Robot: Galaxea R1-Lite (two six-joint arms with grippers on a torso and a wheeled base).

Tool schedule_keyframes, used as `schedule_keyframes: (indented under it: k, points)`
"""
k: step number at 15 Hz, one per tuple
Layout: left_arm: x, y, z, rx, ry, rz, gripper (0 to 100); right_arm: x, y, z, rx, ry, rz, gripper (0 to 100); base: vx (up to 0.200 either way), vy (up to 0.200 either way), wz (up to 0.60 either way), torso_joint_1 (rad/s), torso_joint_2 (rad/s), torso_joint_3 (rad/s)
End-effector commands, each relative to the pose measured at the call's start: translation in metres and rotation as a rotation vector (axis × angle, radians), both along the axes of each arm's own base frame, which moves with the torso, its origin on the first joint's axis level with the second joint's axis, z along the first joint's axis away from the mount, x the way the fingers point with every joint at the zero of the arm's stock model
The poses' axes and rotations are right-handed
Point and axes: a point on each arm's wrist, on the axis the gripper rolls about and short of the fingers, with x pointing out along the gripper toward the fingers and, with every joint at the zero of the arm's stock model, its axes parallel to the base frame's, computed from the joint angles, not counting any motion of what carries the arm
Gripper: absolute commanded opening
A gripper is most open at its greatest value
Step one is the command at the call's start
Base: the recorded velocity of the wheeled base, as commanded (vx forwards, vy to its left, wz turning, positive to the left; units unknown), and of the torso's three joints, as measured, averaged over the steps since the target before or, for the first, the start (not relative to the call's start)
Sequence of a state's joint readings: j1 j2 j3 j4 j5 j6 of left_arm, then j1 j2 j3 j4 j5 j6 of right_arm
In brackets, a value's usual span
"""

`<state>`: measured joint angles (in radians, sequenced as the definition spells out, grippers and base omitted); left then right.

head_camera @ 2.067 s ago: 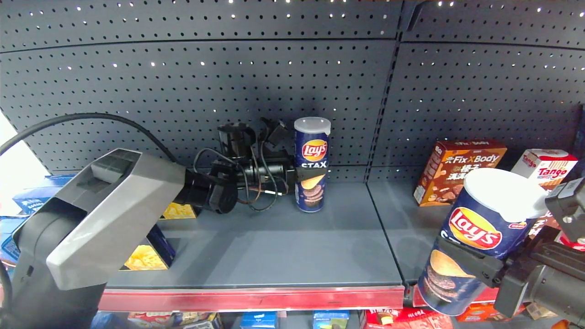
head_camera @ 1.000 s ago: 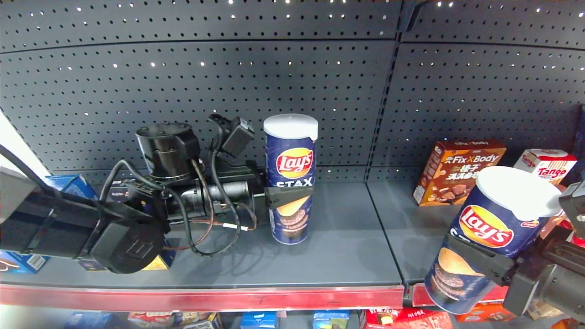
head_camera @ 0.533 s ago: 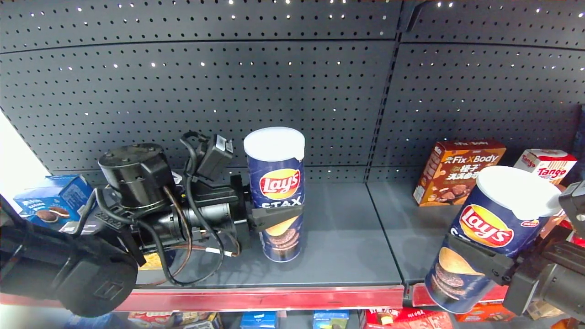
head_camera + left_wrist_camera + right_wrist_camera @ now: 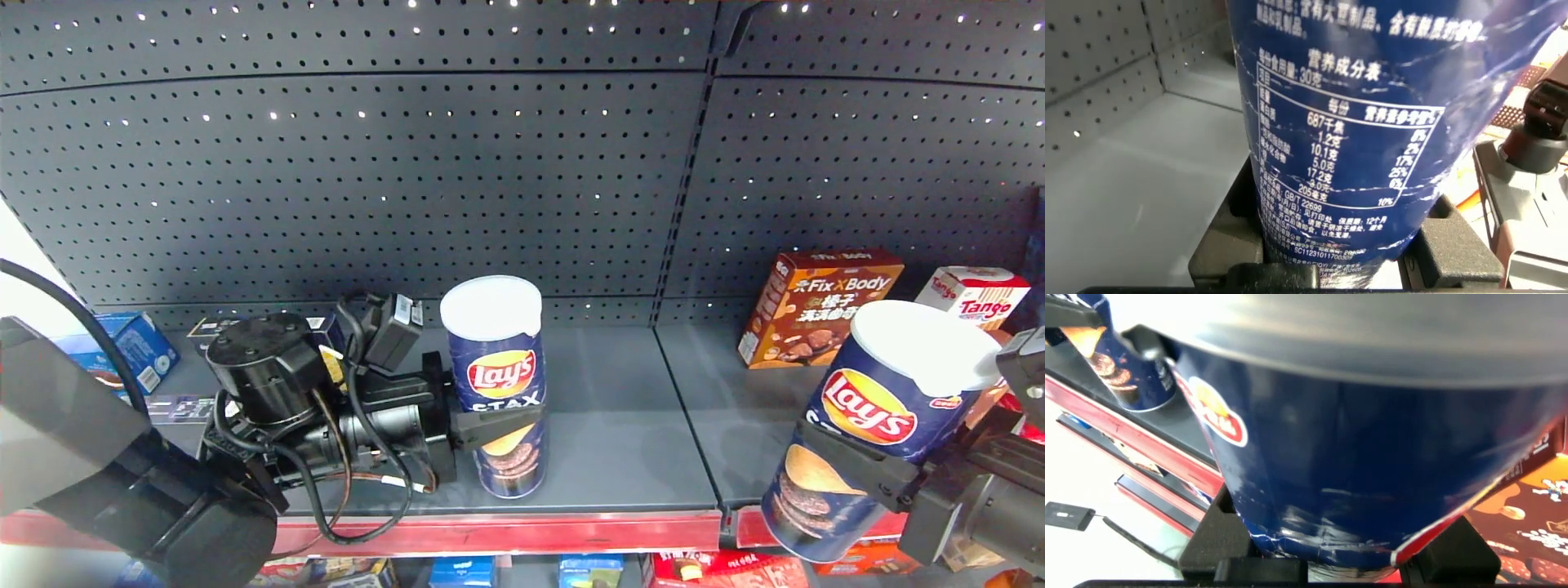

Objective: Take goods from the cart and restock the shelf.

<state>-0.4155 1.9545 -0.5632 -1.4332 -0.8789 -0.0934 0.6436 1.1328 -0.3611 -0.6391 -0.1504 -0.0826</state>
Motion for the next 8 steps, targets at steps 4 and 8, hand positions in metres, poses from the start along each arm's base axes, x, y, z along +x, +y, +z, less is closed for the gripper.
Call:
schedule_keyframes:
  k: [4,8]
  points:
    - [0.01,-0.005,-0.021,0.019,0.054,-0.002,0,-0.004,-0.003,-0.002,0.0,-0.001,-0.002,0,0.0,0.0,0.0,0.0,0.0,0.0]
    - [0.016,-0.007,-0.021,0.014,0.047,-0.003,0,-0.006,-0.005,-0.003,0.002,-0.003,-0.002,0,0.0,0.0,0.0,0.0,0.0,0.0]
